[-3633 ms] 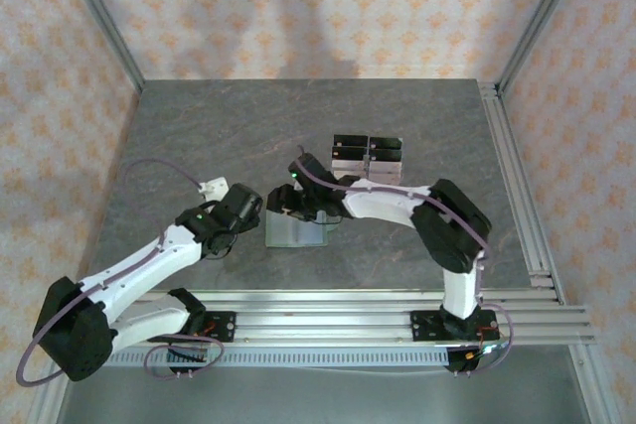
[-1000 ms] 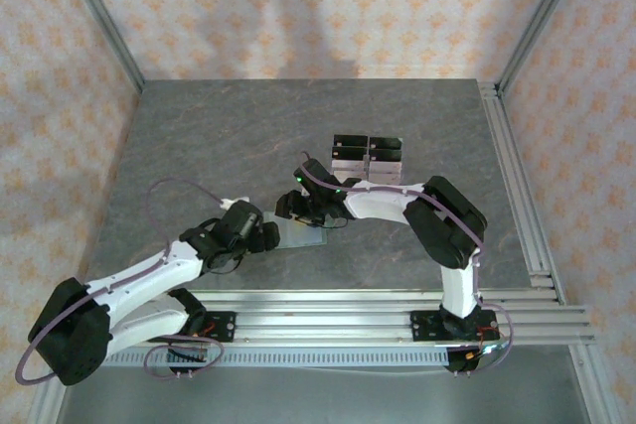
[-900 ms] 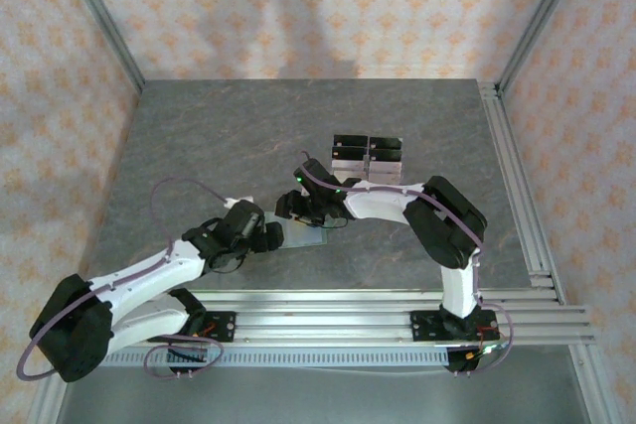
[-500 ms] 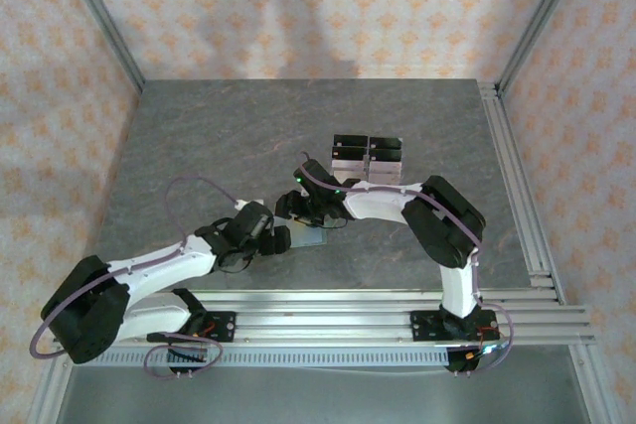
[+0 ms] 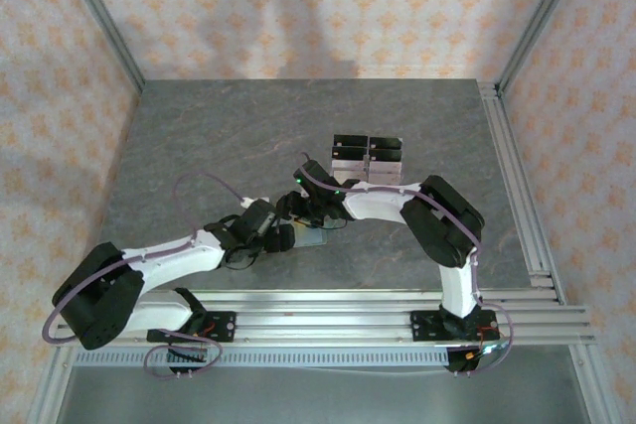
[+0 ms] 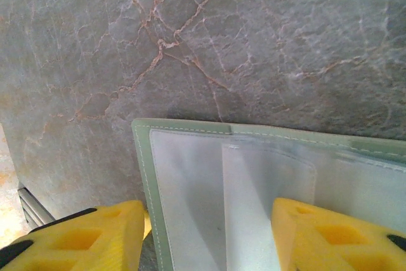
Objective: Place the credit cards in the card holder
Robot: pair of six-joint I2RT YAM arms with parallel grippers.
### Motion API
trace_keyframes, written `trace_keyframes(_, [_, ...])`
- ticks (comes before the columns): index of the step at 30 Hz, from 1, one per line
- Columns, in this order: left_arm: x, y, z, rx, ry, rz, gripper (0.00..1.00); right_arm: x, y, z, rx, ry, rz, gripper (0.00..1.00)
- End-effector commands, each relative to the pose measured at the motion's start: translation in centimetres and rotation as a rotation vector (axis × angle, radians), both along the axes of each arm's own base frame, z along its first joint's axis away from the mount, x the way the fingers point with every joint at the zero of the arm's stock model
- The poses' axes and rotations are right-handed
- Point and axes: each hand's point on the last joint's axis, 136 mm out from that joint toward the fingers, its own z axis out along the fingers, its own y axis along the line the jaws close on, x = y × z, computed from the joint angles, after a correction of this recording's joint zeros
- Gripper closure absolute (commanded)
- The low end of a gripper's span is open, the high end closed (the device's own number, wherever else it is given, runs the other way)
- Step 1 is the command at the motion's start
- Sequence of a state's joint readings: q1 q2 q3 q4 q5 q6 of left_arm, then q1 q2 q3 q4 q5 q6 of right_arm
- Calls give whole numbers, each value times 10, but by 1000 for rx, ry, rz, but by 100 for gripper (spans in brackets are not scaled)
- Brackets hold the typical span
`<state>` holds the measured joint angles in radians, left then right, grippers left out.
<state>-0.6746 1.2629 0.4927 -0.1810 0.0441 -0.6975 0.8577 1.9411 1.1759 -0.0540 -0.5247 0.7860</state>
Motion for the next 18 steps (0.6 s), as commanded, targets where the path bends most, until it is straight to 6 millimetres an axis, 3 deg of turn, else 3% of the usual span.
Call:
trace_keyframes(1, [6, 3, 2, 41, -36, 8, 13, -2, 4, 2, 14, -1, 6, 44])
trace_keyframes(10, [3, 12, -6, 75, -23, 27, 14, 5, -9, 33, 28, -62, -39, 43])
trace_keyframes(18, [3, 12, -5, 74, -27, 27, 15, 8, -35, 22, 0, -58, -111, 43])
